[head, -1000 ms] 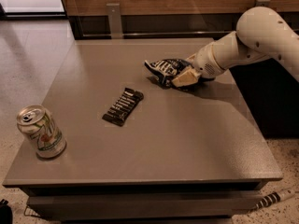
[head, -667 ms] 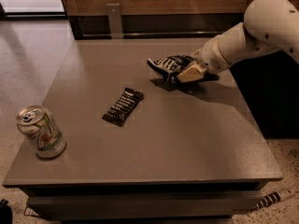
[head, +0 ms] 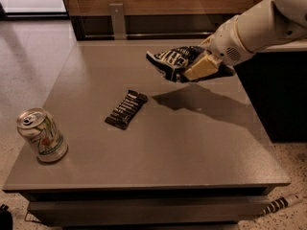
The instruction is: Move blue chip bag near 7up can
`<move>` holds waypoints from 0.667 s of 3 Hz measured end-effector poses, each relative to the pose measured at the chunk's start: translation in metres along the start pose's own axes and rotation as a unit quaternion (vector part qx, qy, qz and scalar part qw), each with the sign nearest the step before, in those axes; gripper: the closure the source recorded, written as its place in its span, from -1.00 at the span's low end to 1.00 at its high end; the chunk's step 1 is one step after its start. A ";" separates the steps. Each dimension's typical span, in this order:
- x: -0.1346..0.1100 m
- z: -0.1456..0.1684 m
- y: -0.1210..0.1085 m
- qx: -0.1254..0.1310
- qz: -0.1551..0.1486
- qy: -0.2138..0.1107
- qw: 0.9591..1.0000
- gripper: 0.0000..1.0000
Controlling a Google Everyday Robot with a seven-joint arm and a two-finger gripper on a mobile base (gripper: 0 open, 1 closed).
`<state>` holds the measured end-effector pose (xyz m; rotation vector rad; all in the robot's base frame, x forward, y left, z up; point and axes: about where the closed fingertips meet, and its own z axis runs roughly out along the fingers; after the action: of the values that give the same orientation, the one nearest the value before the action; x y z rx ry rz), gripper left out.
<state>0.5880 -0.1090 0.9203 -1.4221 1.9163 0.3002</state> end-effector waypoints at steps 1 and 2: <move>-0.026 -0.011 0.039 -0.002 -0.029 0.003 1.000 1.00; -0.051 -0.014 0.083 0.007 -0.057 -0.004 0.998 1.00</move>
Offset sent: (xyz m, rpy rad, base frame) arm -0.1222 0.1103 0.0208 -0.0512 -0.1503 0.0967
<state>0.5139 -0.0492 0.9458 -1.5125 1.8206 0.2381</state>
